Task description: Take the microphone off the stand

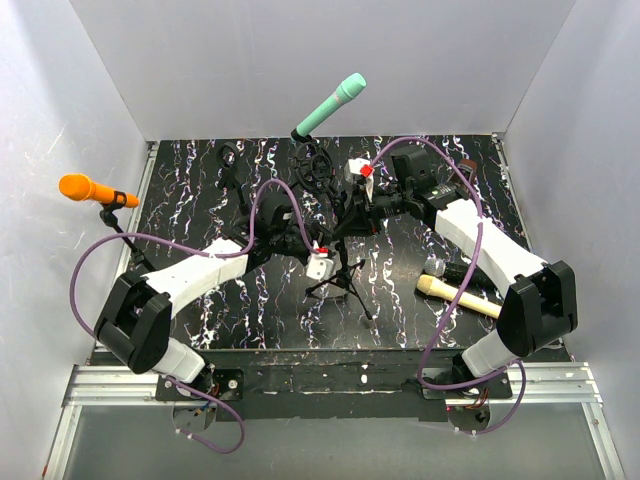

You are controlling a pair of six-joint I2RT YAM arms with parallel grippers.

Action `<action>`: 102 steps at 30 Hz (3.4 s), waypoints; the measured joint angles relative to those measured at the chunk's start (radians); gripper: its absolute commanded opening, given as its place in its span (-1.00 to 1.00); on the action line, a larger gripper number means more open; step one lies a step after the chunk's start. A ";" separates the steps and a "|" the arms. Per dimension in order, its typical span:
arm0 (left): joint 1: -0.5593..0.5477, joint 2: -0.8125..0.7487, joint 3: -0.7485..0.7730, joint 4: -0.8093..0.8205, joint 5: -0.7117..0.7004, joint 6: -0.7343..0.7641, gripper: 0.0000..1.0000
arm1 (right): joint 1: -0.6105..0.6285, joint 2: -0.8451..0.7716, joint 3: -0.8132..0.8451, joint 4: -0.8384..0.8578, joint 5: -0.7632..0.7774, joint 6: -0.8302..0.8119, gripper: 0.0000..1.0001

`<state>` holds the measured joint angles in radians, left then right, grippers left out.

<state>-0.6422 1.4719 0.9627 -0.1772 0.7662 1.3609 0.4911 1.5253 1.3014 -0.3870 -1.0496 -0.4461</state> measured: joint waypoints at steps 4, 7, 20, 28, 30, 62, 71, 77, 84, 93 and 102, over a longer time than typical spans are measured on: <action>-0.003 0.000 -0.001 0.072 -0.042 -0.064 -0.15 | 0.000 0.000 0.000 0.003 0.000 0.001 -0.82; -0.006 -0.002 -0.001 0.124 -0.111 -0.141 -0.07 | -0.002 0.000 0.000 0.021 0.008 0.000 -0.85; -0.008 -0.309 -0.039 0.024 -0.346 -0.325 0.73 | -0.045 0.001 -0.005 0.275 0.181 0.057 -0.83; -0.008 -0.349 -0.023 -0.120 -0.388 -0.485 0.76 | -0.077 0.044 0.012 0.340 0.247 0.089 -0.08; -0.008 -0.348 -0.023 -0.135 -0.389 -0.514 0.77 | -0.078 0.047 0.011 0.326 0.269 0.104 0.13; -0.007 -0.392 -0.092 -0.281 -0.365 -0.559 0.96 | -0.190 0.069 -0.007 0.055 0.249 0.055 0.36; 0.046 -0.460 -0.142 -0.382 -0.358 -0.588 0.97 | -0.154 0.170 0.065 0.087 0.208 0.059 0.36; 0.063 -0.460 -0.145 -0.403 -0.354 -0.603 0.96 | -0.152 0.234 0.065 0.092 0.207 0.059 0.36; 0.065 -0.459 -0.153 -0.398 -0.330 -0.580 0.96 | -0.149 0.263 0.064 0.095 0.208 0.059 0.36; 0.067 -0.455 -0.165 -0.393 -0.311 -0.562 0.96 | -0.149 0.248 0.018 0.098 0.208 0.062 0.36; 0.068 -0.429 -0.164 -0.401 -0.309 -0.555 0.96 | -0.148 0.249 0.028 0.098 0.208 0.063 0.36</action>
<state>-0.5747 1.0428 0.7990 -0.5785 0.4572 0.8055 0.3428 1.7748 1.3296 -0.2890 -0.8417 -0.3836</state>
